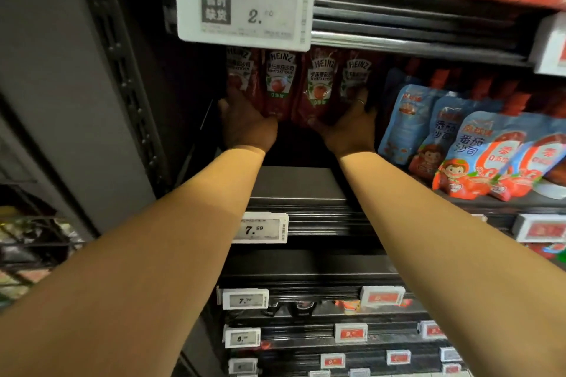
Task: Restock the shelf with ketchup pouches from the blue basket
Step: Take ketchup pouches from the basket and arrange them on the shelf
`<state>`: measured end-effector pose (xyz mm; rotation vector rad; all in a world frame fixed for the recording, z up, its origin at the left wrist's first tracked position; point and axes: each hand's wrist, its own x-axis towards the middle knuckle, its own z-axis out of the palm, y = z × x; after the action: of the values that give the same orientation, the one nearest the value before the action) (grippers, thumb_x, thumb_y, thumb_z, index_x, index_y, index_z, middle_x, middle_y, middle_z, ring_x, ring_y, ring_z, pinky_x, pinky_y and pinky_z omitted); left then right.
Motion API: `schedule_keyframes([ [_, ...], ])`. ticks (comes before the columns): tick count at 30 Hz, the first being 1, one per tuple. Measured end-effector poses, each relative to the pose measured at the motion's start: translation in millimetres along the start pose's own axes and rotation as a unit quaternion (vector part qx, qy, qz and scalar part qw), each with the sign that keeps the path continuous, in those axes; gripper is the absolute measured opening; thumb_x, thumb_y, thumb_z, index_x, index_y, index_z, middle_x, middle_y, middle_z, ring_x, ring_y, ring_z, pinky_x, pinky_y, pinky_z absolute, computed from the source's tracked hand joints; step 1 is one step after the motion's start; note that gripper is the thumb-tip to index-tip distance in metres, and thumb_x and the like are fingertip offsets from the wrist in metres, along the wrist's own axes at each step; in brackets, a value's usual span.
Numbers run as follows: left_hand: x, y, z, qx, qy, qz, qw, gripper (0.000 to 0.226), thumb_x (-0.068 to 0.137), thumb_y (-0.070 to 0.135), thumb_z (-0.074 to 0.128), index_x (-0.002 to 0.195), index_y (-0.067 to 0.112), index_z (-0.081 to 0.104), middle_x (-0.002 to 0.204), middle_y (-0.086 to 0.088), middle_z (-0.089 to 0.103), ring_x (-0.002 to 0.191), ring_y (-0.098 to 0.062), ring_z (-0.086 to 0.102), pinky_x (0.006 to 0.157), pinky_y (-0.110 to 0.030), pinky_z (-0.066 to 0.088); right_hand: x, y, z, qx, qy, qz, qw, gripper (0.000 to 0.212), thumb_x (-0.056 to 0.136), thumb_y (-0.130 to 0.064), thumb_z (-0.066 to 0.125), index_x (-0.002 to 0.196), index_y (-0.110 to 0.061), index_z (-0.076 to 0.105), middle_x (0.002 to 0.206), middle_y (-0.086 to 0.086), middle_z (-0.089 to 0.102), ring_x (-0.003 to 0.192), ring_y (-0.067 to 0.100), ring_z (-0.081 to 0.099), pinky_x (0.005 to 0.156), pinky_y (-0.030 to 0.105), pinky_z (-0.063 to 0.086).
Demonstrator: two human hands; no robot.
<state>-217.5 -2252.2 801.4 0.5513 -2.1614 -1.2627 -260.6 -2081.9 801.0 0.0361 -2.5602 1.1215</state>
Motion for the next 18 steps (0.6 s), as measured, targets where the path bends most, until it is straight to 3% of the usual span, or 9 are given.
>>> schedule_keyframes([
  [5, -8.5, -1.2, -18.3, 0.041, -0.033, 0.002, 0.999, 0.05, 0.09, 0.027, 0.062, 0.133, 0.004, 0.051, 0.135, -0.02, 0.055, 0.123, -0.038, 0.053, 0.097, -0.032, 0.043, -20.0, 1.6, -19.2, -0.079, -0.001, 0.007, 0.997, 0.085, 0.084, -0.046, 0.074, 0.15, -0.01, 0.034, 0.147, 0.018, 0.049, 0.134, 0.039, 0.047, 0.107, 0.04, 0.041],
  [8, -15.1, 0.3, -24.9, 0.054, -0.054, 0.025, 0.997, 0.029, 0.091, 0.025, 0.06, 0.113, 0.008, 0.07, 0.119, -0.014, 0.069, 0.115, -0.036, 0.06, 0.085, -0.029, 0.044, -39.5, 2.4, -32.6, -0.128, 0.001, -0.016, 0.992, 0.047, 0.089, -0.038, 0.066, 0.126, -0.01, 0.062, 0.123, 0.016, 0.066, 0.114, 0.038, 0.062, 0.091, 0.035, 0.049],
  [10, -21.7, -1.1, -29.7, 0.035, -0.072, 0.026, 0.996, 0.022, 0.091, 0.022, 0.062, 0.105, 0.011, 0.074, 0.114, -0.009, 0.071, 0.109, -0.031, 0.062, 0.079, -0.024, 0.04, -55.8, 5.7, -42.0, -0.089, 0.013, -0.036, 0.995, 0.029, 0.087, -0.029, 0.067, 0.108, -0.01, 0.073, 0.108, 0.016, 0.072, 0.101, 0.036, 0.065, 0.082, 0.032, 0.05],
  [12, -28.7, -4.4, -34.2, -0.011, -0.091, 0.019, 0.996, 0.018, 0.09, 0.018, 0.065, 0.104, 0.013, 0.073, 0.109, -0.005, 0.071, 0.1, -0.023, 0.062, 0.079, -0.021, 0.039, -70.9, 10.0, -53.1, -0.01, 0.009, -0.008, 1.0, 0.02, 0.083, -0.023, 0.069, 0.099, -0.013, 0.075, 0.099, 0.011, 0.074, 0.095, 0.031, 0.067, 0.081, 0.027, 0.05],
  [15, -39.3, -9.9, -41.6, -0.061, -0.112, 0.021, 0.992, 0.012, 0.088, 0.014, 0.07, 0.099, 0.017, 0.073, 0.092, 0.004, 0.067, 0.087, -0.015, 0.059, 0.071, -0.018, 0.042, -89.3, 18.7, -69.3, 0.057, 0.016, 0.008, 0.998, 0.009, 0.082, -0.022, 0.07, 0.088, -0.016, 0.073, 0.084, 0.004, 0.074, 0.083, 0.022, 0.069, 0.081, 0.032, 0.055],
  [18, -49.4, -12.2, -50.2, -0.069, -0.128, 0.035, 0.989, 0.01, 0.086, 0.015, 0.073, 0.092, 0.023, 0.073, 0.087, 0.007, 0.068, 0.078, -0.008, 0.06, 0.062, -0.014, 0.042, -103.4, 27.3, -86.5, 0.065, 0.018, -0.016, 0.998, 0.008, 0.084, -0.017, 0.068, 0.088, -0.025, 0.069, 0.076, -0.01, 0.069, 0.071, 0.004, 0.064, 0.069, 0.018, 0.047],
])
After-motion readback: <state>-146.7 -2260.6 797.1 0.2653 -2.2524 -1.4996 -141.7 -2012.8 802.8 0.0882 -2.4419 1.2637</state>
